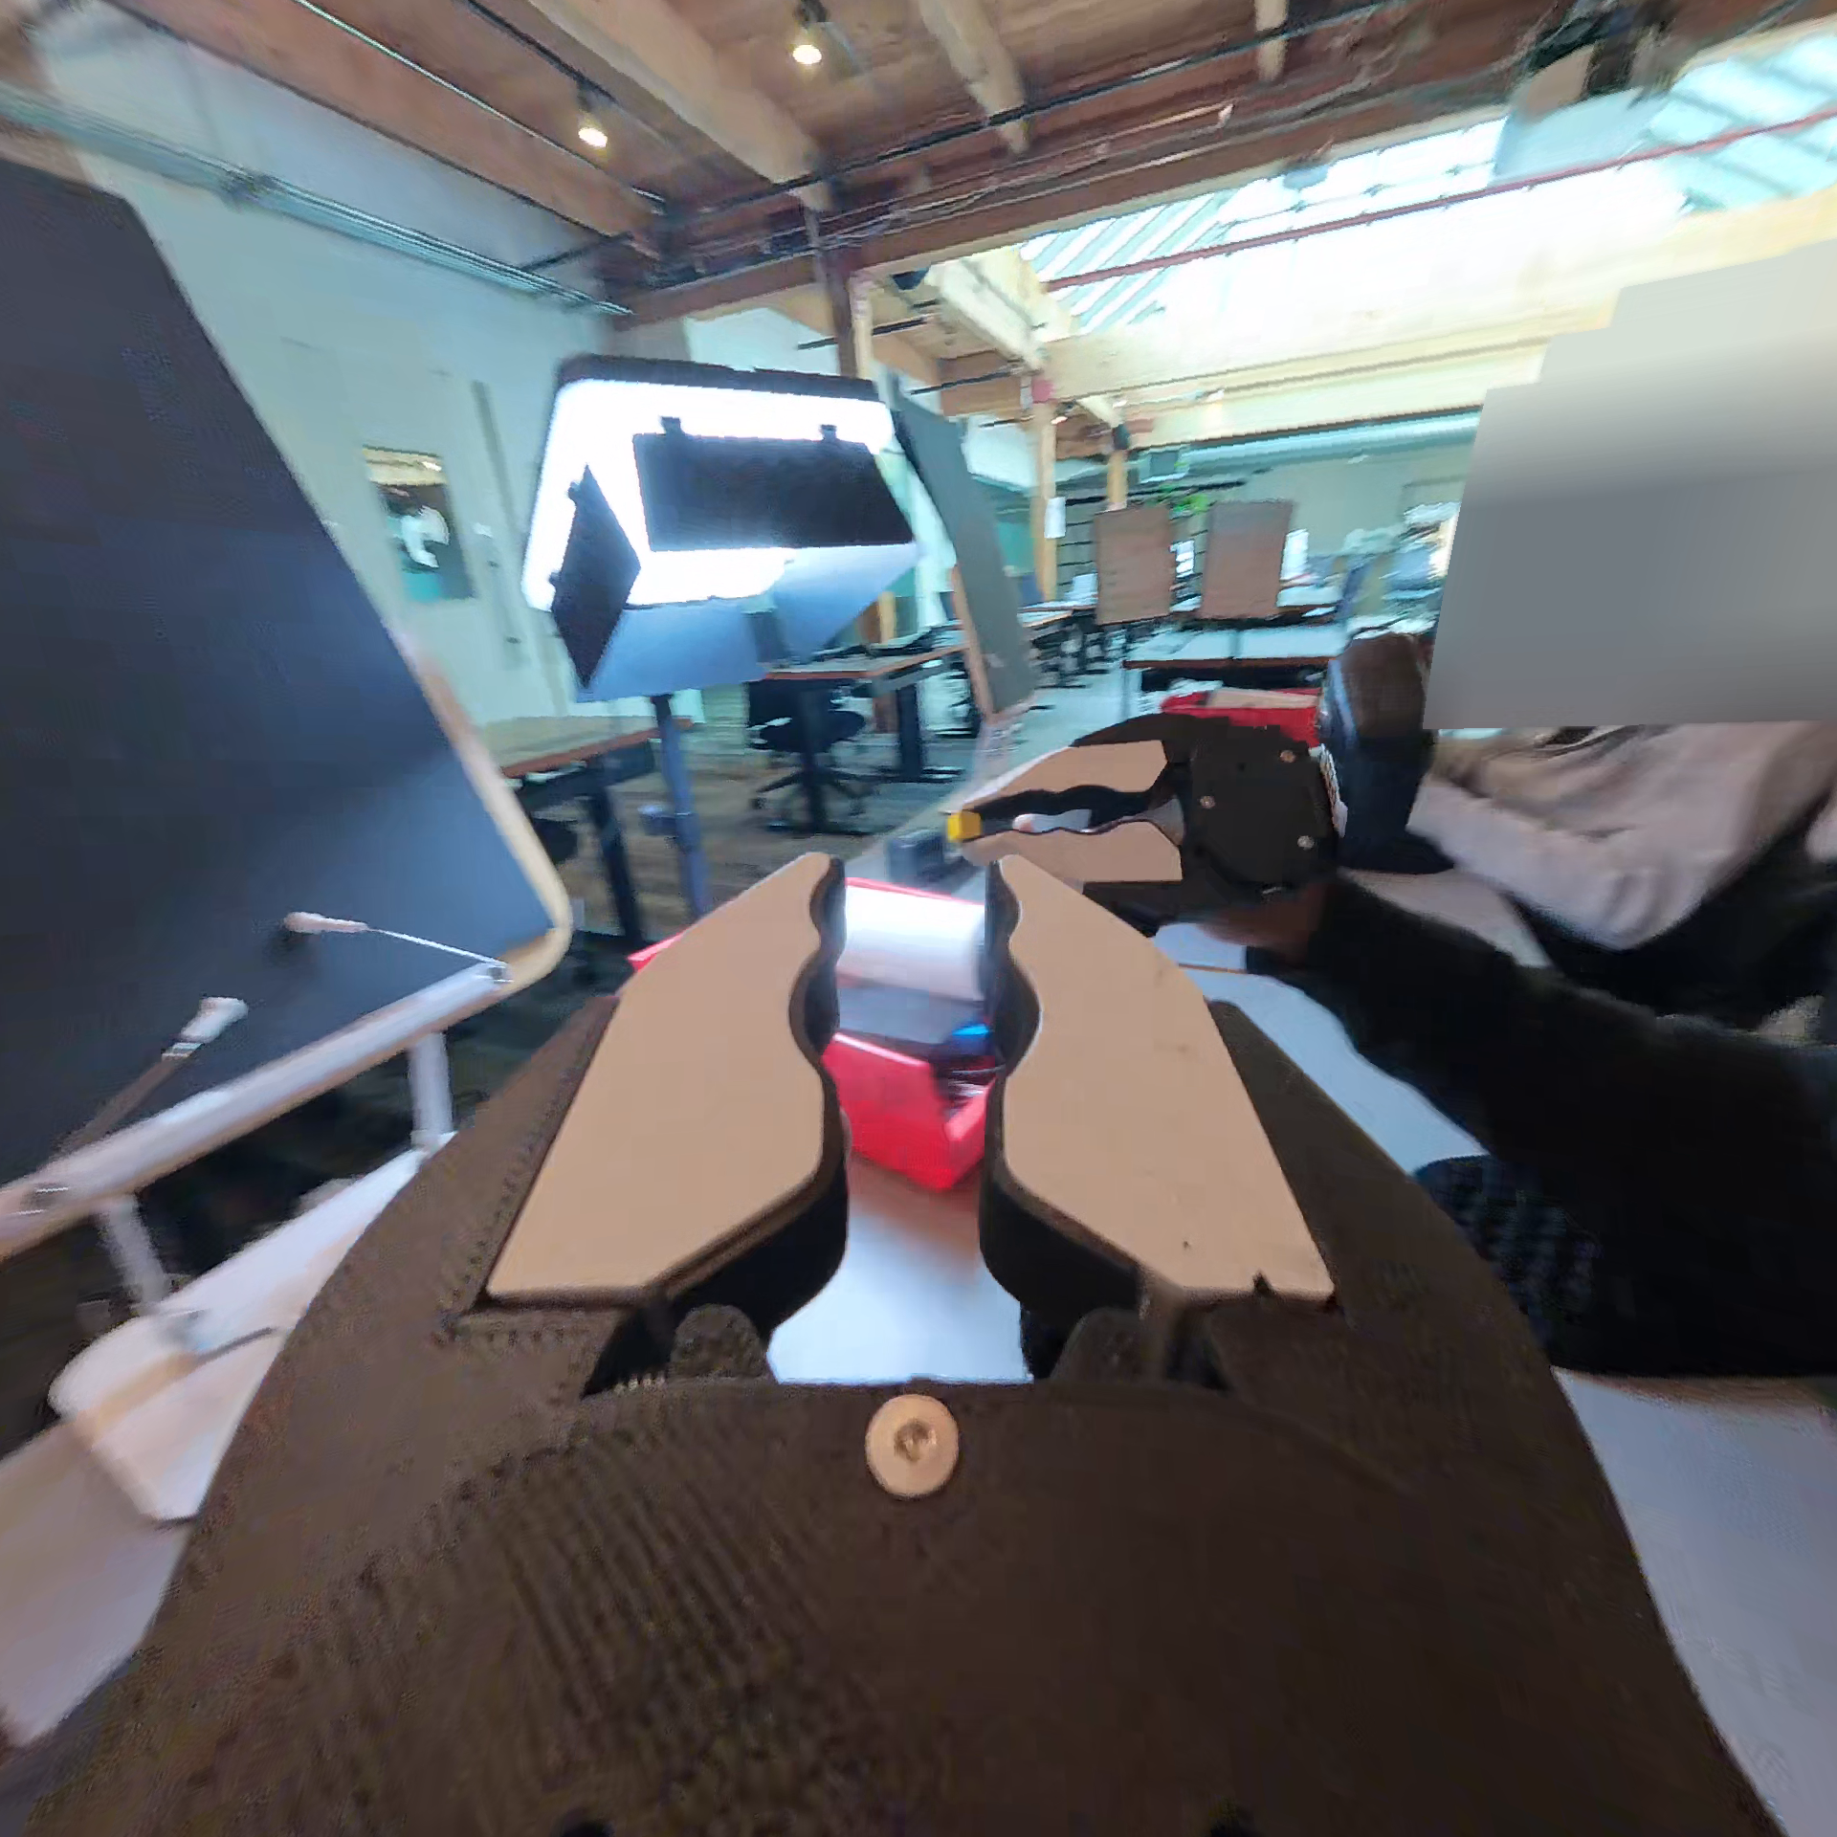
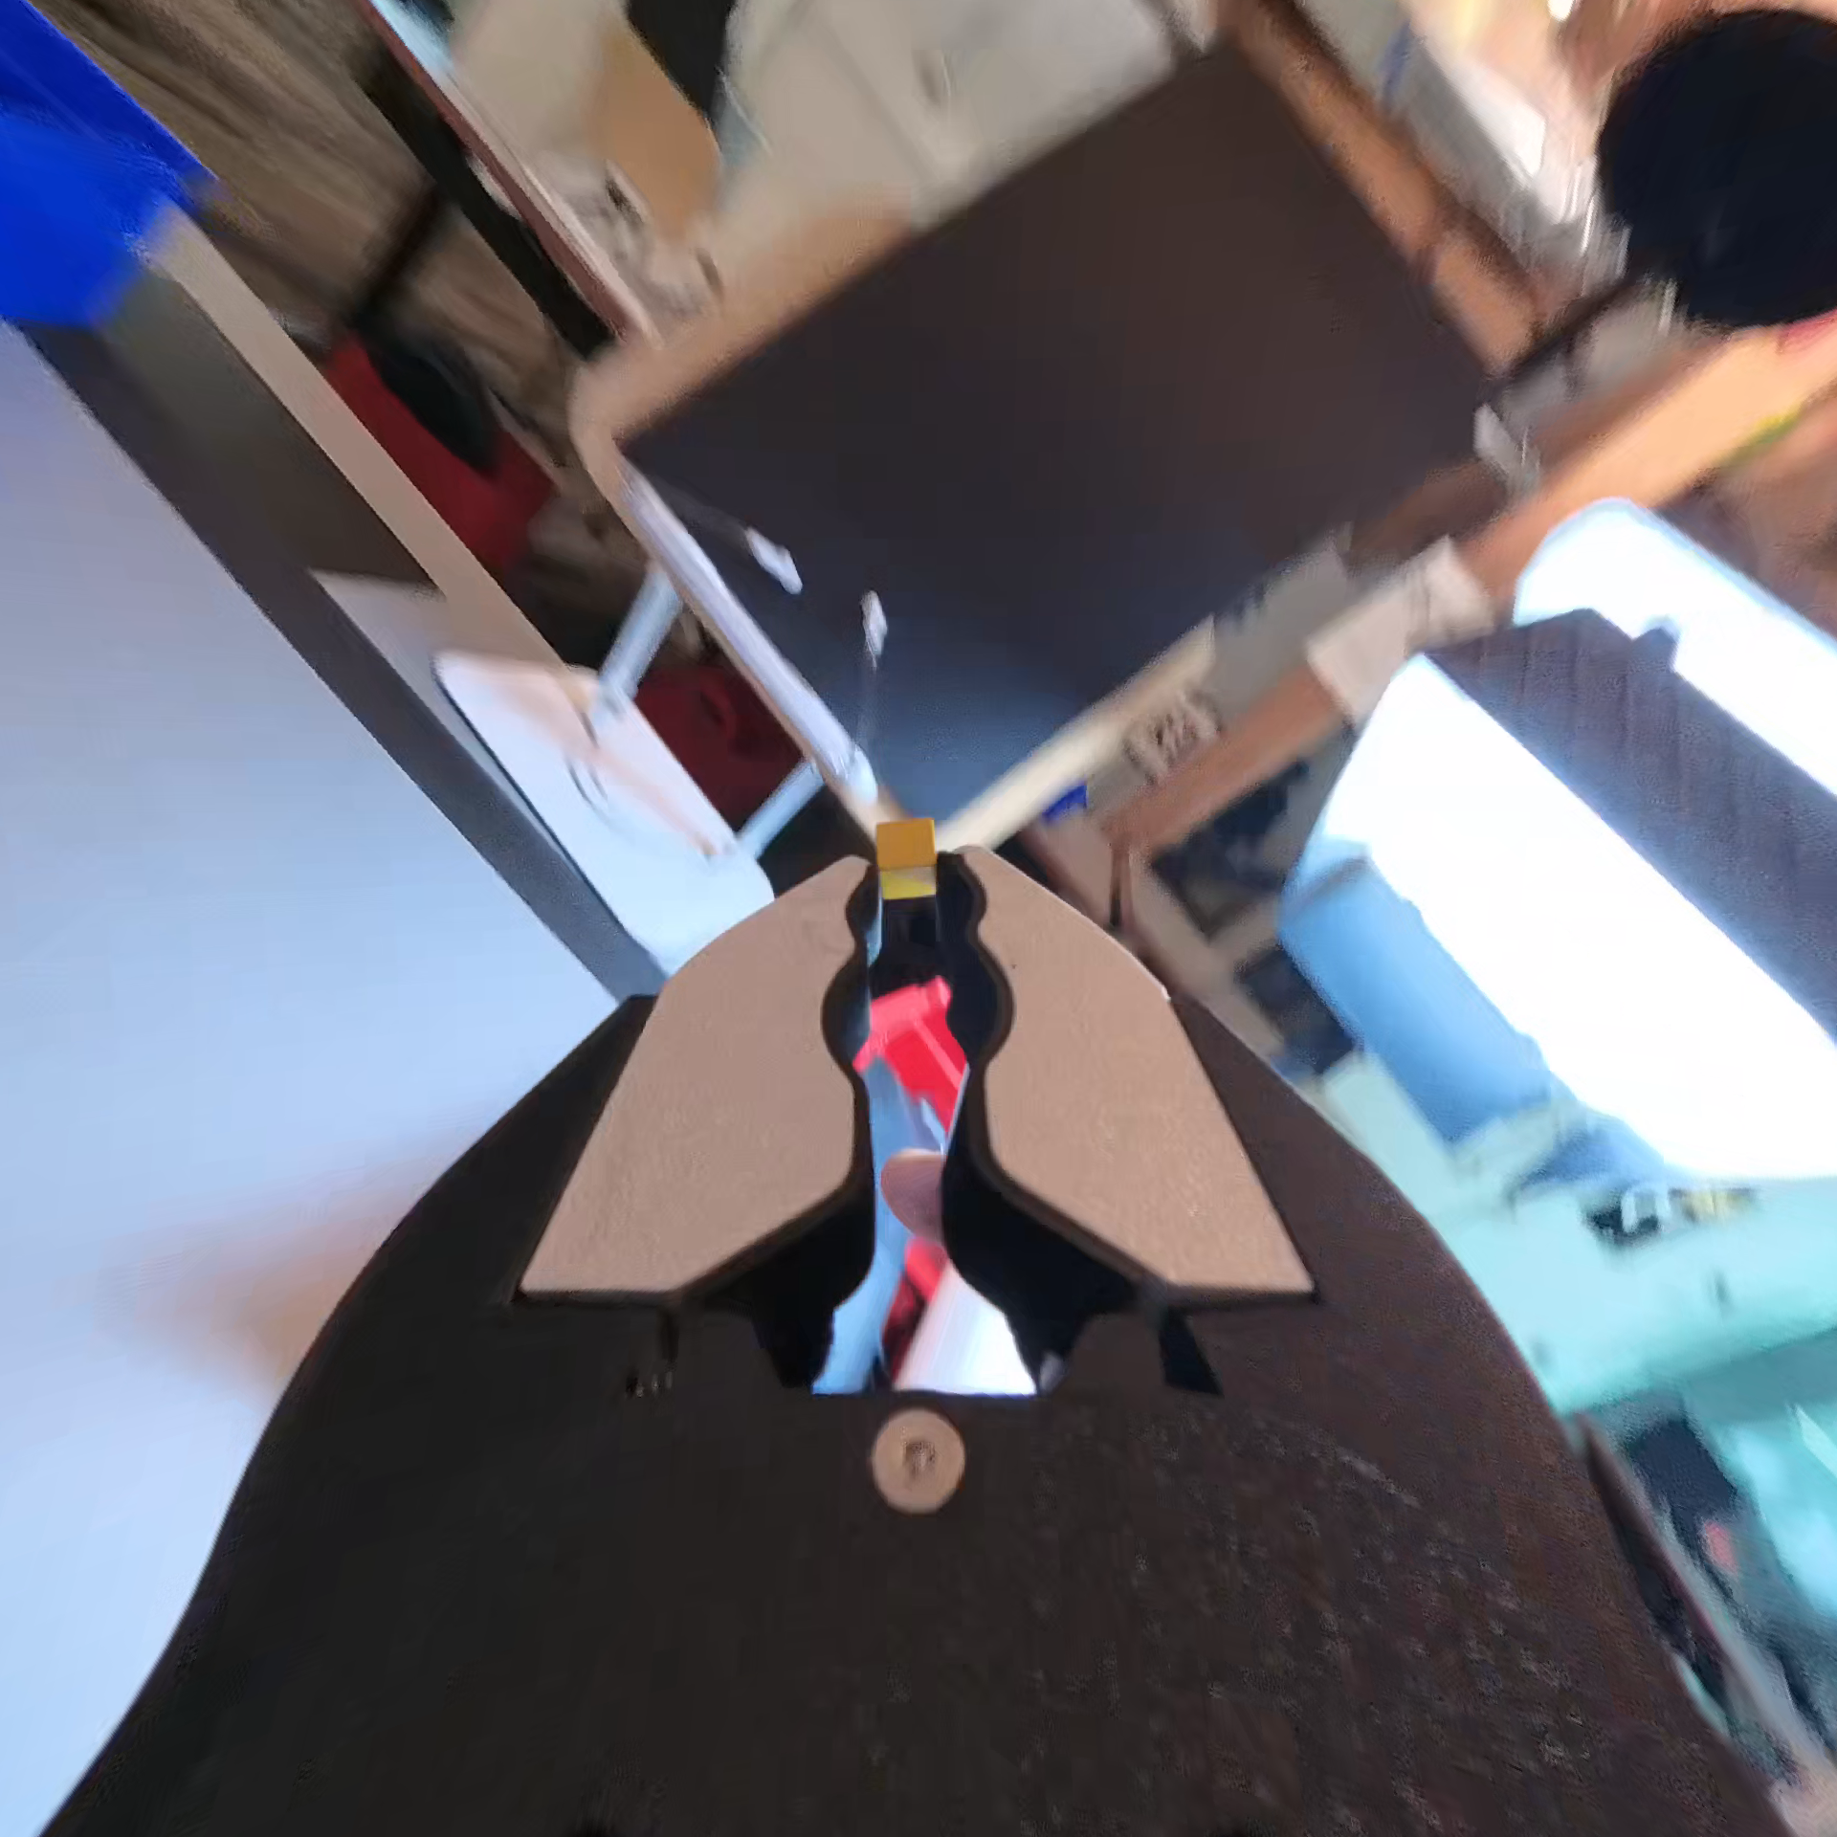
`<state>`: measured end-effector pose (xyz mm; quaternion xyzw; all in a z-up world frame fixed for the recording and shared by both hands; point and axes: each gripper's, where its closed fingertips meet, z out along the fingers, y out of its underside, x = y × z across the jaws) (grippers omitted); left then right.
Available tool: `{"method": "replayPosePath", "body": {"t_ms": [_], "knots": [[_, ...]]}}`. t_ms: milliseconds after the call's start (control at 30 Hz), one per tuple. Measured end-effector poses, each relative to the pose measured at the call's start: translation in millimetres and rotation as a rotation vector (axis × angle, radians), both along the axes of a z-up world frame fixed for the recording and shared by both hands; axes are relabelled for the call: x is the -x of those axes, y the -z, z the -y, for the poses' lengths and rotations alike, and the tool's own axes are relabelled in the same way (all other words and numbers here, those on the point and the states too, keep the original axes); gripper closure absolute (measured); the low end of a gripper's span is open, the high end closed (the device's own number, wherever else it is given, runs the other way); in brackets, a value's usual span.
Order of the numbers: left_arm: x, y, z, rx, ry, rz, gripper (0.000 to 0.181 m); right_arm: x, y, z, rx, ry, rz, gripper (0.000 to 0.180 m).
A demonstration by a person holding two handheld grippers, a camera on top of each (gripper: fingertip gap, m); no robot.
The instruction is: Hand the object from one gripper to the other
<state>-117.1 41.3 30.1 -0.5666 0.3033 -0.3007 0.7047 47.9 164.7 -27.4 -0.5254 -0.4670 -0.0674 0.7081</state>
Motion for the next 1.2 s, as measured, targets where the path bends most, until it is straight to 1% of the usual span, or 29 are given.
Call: {"method": "replayPosePath", "body": {"t_ms": [67,133,233,333,433,500,567,633,800,900,1033,1133,1200], "knots": [[9,-4,-1,-0.037,-0.054,-0.026,0.156,-34,25,-34,0.11,0.139,-0.006,0.168],[15,-7,-1,-0.05,-0.077,-0.028,0.159,-54,57,-56,0.241,0.227,0.011,0.168],[21,-8,-4,-0.049,-0.099,-0.026,0.16,-52,93,-64,0.406,0.227,0.037,0.168],[24,-8,-6,-0.052,-0.112,-0.031,0.16,-41,120,-62,0.512,0.216,0.099,0.169],[24,-8,-5,-0.064,-0.123,-0.044,0.16,-34,142,-60,0.579,0.21,0.145,0.169],[24,-8,-5,-0.073,-0.136,-0.063,0.161,-30,149,-61,0.606,0.2,0.127,0.168],[24,-7,-6,-0.081,-0.15,-0.08,0.161,-28,150,-62,0.623,0.183,0.082,0.166],[24,-6,-6,-0.084,-0.158,-0.089,0.161,-26,145,-63,0.637,0.162,0.016,0.158],[24,-5,-7,-0.064,-0.159,-0.094,0.159,-23,109,-61,0.617,0.078,-0.209,0.142],[25,-3,-8,-0.055,-0.173,-0.111,0.156,-24,86,-57,0.574,0.049,-0.275,0.137],[36,1,-9,-0.024,-0.218,-0.189,0.147,-26,69,-46,0.529,0.044,-0.222,0.137],[58,14,-11,0.016,-0.284,-0.299,0.146,-29,76,-39,0.533,0.039,-0.119,0.143],[80,36,-9,0.072,-0.33,-0.41,0.146,-38,88,-34,0.535,0.053,-0.027,0.144]]}}
